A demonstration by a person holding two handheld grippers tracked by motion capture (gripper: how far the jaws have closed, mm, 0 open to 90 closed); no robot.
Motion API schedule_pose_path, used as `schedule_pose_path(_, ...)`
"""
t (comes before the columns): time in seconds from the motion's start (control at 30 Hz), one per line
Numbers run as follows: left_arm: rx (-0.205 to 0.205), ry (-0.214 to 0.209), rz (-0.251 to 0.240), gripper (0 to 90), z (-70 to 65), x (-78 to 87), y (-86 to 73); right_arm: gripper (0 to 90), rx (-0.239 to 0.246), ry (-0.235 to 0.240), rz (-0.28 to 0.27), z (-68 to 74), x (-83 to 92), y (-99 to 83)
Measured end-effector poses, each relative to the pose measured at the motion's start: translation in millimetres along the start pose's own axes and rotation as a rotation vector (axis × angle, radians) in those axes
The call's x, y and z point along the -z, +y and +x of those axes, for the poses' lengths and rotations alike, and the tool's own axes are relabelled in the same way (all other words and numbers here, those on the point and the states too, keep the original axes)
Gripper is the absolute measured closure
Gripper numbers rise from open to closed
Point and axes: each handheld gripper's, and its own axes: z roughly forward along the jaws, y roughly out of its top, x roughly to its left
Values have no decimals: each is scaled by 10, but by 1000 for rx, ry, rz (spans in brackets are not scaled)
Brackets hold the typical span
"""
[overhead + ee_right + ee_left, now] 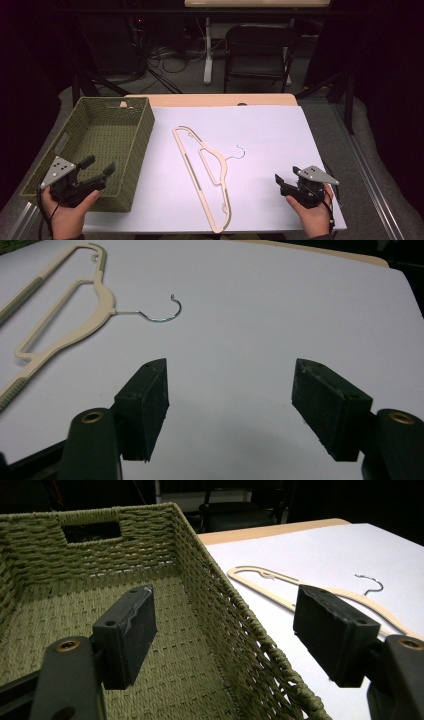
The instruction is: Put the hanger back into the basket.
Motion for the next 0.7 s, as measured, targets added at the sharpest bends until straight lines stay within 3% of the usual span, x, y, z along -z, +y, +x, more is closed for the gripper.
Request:
schedule_pose_path(0.03, 2, 0, 4, 254, 2, 0, 3, 298, -3, 8, 31, -8, 15, 22)
schedule_pose_path(0.2, -3, -8, 11, 254, -3, -27, 2, 290, 22, 14, 43, 1, 15, 54)
schedule_pose_path(0.23, -4, -11, 15, 254, -6, -27, -2, 271, 41, -12, 52, 19, 6, 72)
schedule_pose_path(0.33, -10, -12, 20, 261, -16, -21, 3, 274, 59, -13, 55, 38, -11, 87)
schedule_pose_path(0.43, -15, -18, 27, 274, -37, -10, 17, 349, 67, 5, 71, 69, -35, 124)
schedule_pose_path(0.67, -19, -26, 24, 289, -60, -4, 25, 351, 38, 43, 108, 86, -101, 208)
schedule_pose_path(0.7, -19, -26, 26, 289, -64, 0, 25, 387, 47, 62, 131, 100, -104, 256)
